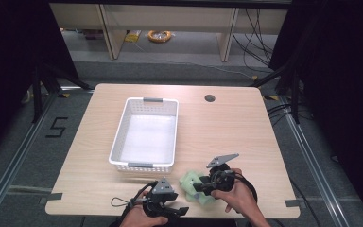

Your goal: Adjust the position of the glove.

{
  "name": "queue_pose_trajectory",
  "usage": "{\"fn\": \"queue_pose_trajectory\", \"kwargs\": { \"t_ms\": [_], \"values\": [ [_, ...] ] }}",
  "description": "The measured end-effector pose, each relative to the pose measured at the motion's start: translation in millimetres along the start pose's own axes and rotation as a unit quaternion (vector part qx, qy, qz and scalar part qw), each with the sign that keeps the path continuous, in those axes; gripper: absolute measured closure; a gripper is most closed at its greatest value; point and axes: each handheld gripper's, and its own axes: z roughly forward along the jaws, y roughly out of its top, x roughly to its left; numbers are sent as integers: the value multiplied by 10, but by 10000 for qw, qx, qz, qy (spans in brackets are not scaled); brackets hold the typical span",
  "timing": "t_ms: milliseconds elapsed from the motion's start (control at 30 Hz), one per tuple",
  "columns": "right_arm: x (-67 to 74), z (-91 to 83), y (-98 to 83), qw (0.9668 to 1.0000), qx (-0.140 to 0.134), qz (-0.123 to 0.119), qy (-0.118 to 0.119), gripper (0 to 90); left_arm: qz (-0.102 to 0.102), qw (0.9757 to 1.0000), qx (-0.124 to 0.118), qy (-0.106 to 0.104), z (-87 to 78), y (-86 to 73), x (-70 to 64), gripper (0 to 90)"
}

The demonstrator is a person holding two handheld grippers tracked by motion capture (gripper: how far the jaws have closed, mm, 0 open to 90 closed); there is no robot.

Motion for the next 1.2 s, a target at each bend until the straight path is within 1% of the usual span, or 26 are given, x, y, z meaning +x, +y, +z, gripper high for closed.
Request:
{"fn": "queue_pose_trajectory", "kwargs": {
  "t_ms": [67,100,167,200,233,267,300,333,367,433,500,533,567,600,633,733,767,800,867,900,933,1000,1033,1067,1100,1200],
  "values": [
    [-46,-165,59,9996,-133,-245,45,572,6,10000,-51,-44,10,7,-39,374],
    [-46,-165,59,9996,-133,-245,45,572,132,9999,-25,-29,10,13,-39,374],
    [-95,-260,114,9987,-305,-413,-29,575,61,9999,-78,-85,40,24,-95,376],
    [-129,-276,142,9981,-315,-531,-78,576,150,9998,-37,-109,50,35,-102,377],
    [-142,-294,174,9984,-257,-499,-112,576,193,9998,-1,-73,58,43,-111,376],
    [-162,-287,196,9976,-276,-602,-187,576,79,9999,-42,-101,89,54,-154,374],
    [-167,-250,246,9968,-236,-735,-181,575,83,9999,-43,-76,108,61,-163,371],
    [-171,-183,316,9946,-155,-1007,-192,577,84,9999,-35,-107,129,73,-183,368],
    [-171,-183,316,9946,-155,-1007,-192,577,154,9998,-47,-127,144,84,-194,368],
    [-163,-77,396,9930,-53,-1174,-130,578,156,9999,-44,12,185,101,-230,364],
    [-151,24,467,9924,89,-1228,-71,575,192,9998,-56,6,217,120,-281,359],
    [-152,71,502,9912,145,-1319,15,570,297,9995,-47,-27,229,131,-284,357],
    [-155,119,528,9905,213,-1355,108,564,258,9996,-58,-37,244,134,-296,355],
    [-154,161,551,9908,233,-1319,167,564,283,9996,-40,-22,251,137,-297,355],
    [-162,201,567,9905,299,-1323,202,554,167,9998,-52,3,262,131,-312,354],
    [-189,293,576,9899,536,-1270,324,551,208,9998,-45,-1,255,130,-302,353],
    [-212,322,566,9895,628,-1258,332,551,287,9996,-28,16,247,132,-289,353],
    [-224,339,552,9898,634,-1233,340,554,165,9998,-77,11,244,126,-293,353],
    [-268,351,514,9899,735,-1148,389,619,217,9997,-52,28,236,129,-280,353],
    [-292,357,498,9898,696,-1165,430,692,270,9996,-31,46,235,131,-270,353],
    [-320,340,472,9908,721,-1026,509,801,264,9996,-39,26,237,129,-274,353],
    [-332,331,469,9908,687,-1059,495,821,258,9997,-31,27,242,123,-280,353],
    [-325,299,463,9920,635,-994,444,834,263,9996,-33,34,244,122,-283,353],
    [-329,270,468,9926,530,-1008,418,841,160,9999,-25,37,251,116,-294,353],
    [-324,218,471,9938,509,-935,311,845,276,9996,-15,28,248,121,-285,353],
    [-318,67,462,9968,234,-710,271,851,314,9994,-18,106,242,128,-285,353]
  ]
}}
